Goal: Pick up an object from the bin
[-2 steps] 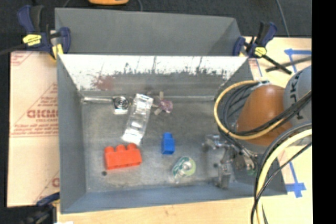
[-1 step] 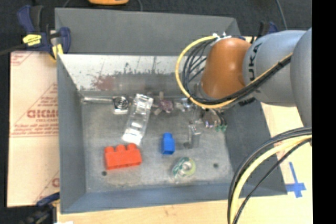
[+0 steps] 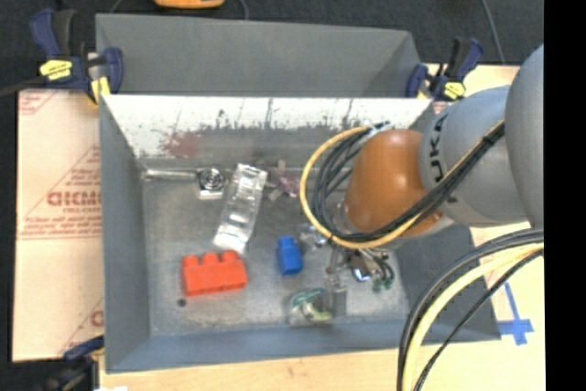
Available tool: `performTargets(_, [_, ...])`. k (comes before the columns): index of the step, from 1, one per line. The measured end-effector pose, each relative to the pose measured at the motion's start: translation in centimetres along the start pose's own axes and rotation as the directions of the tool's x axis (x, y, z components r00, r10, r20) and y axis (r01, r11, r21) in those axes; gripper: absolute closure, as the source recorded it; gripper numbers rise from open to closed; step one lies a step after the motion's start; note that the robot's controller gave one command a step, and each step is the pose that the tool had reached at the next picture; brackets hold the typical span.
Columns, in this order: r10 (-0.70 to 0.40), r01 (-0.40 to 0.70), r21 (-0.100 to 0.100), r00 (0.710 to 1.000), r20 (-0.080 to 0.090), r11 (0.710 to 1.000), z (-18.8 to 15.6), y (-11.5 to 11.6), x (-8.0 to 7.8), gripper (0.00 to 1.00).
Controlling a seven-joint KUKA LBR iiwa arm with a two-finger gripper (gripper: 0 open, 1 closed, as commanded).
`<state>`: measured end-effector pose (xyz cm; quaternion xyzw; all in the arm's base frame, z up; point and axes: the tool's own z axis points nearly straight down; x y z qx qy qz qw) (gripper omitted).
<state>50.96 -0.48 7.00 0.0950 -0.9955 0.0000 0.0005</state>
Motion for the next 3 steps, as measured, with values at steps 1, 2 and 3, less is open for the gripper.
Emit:
performTargets(1, [-0.412,0.412,0.002,0.911,0.003,0.911,-0.1,2.5,1.9,0.00])
performTargets(2, [-0.413,0.413,0.004,0.911,0.004,0.911,-0.2,2.4,1.9,1.00])
performTargets(3, [-0.367,0.366,0.008,0.930,0.012,0.930,-13.2,1.0,-1.4,1.00])
